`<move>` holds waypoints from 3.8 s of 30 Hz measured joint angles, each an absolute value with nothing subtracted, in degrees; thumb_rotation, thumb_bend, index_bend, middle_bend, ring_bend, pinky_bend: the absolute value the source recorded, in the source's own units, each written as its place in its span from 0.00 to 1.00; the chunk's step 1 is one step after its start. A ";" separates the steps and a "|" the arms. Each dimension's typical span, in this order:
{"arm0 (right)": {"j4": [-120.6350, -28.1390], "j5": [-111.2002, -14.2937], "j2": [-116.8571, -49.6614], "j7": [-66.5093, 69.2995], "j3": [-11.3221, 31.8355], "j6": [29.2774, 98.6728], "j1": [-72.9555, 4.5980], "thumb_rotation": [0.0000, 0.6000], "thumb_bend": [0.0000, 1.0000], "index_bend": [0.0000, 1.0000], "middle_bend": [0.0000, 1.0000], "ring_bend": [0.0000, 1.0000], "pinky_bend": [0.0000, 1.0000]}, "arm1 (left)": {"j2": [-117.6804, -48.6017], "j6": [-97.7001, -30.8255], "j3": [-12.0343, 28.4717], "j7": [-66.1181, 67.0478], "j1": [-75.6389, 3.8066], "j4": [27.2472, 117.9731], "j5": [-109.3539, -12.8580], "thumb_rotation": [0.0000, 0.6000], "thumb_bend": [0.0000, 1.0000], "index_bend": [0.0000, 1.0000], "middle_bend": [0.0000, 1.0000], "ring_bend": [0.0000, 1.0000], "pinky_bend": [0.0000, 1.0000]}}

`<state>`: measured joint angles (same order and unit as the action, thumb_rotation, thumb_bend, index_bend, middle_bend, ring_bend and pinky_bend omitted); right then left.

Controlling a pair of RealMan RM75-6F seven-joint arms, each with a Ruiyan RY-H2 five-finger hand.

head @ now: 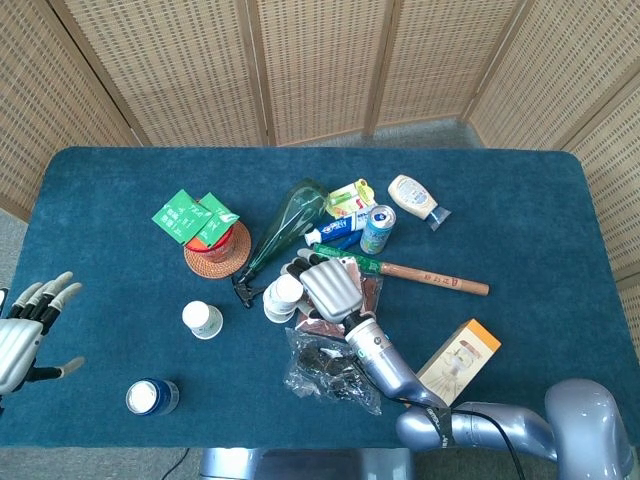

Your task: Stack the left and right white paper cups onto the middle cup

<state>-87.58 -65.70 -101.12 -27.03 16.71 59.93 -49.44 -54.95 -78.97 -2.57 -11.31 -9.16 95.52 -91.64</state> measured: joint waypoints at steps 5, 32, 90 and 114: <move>-88.16 -65.94 -101.17 -27.66 16.45 60.15 -49.77 1.00 0.35 0.34 0.37 0.20 0.53 | -54.88 -79.02 -2.53 -11.55 -9.17 95.46 -91.62 1.00 0.21 0.04 0.00 0.00 0.05; -86.89 -64.73 -101.91 -28.46 15.54 59.60 -50.91 1.00 0.35 0.05 0.27 0.12 0.53 | -54.64 -79.21 -2.55 -12.15 -9.18 95.35 -91.81 1.00 0.21 0.04 0.00 0.00 0.05; -64.02 -89.62 -76.55 26.21 0.82 91.12 -16.06 1.00 0.25 0.18 0.22 0.07 0.42 | -66.70 -66.07 1.96 18.63 -17.42 103.05 -77.67 1.00 0.21 0.04 0.00 0.00 0.10; -62.54 -88.75 -76.26 29.14 3.86 90.45 -13.57 1.00 0.25 0.19 0.23 0.07 0.43 | -79.40 -61.88 4.70 35.07 -26.43 102.45 -62.34 1.00 0.21 0.10 0.00 0.00 0.25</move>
<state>-62.54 -88.75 -76.26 29.14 3.86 90.45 -13.57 -79.40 -61.88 4.70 35.07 -26.43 102.45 -62.34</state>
